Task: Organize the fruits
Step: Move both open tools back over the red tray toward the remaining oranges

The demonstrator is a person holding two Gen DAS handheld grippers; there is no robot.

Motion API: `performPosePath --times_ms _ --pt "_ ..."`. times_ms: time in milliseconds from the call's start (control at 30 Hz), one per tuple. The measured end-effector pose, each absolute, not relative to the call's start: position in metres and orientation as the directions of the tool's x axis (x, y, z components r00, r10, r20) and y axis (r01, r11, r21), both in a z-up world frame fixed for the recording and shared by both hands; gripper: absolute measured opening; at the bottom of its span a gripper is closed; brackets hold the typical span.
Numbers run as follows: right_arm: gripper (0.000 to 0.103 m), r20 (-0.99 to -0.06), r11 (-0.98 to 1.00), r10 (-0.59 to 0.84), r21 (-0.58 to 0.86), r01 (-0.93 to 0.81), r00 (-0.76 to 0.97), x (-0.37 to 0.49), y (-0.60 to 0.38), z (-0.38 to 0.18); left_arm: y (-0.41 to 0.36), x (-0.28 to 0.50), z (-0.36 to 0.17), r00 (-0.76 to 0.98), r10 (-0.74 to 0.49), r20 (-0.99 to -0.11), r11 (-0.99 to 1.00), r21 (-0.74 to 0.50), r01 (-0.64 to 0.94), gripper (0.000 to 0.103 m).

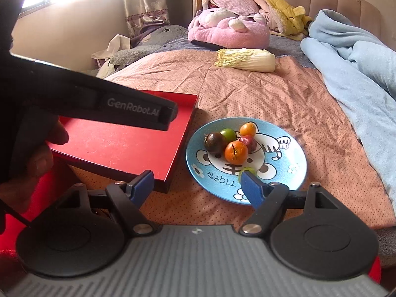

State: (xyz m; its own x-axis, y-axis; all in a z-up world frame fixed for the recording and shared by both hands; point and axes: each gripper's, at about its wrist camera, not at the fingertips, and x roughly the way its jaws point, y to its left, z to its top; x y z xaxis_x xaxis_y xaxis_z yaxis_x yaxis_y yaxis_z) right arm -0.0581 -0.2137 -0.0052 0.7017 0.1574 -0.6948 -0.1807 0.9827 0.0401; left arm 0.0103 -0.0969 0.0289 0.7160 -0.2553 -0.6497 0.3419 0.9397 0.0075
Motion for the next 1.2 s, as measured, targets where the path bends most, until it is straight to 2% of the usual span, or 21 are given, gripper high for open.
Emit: performPosePath --times_ms 733,1200 --pt "0.081 -0.685 0.955 0.228 0.02 -0.295 0.692 -0.019 -0.168 0.001 -0.015 0.025 0.018 0.744 -0.111 -0.659 0.991 -0.018 0.132 0.065" --pt "0.081 -0.699 0.937 0.268 0.031 -0.347 0.663 0.001 -0.143 -0.011 0.024 0.041 -0.001 0.719 -0.036 -0.694 0.999 -0.031 0.021 0.065"
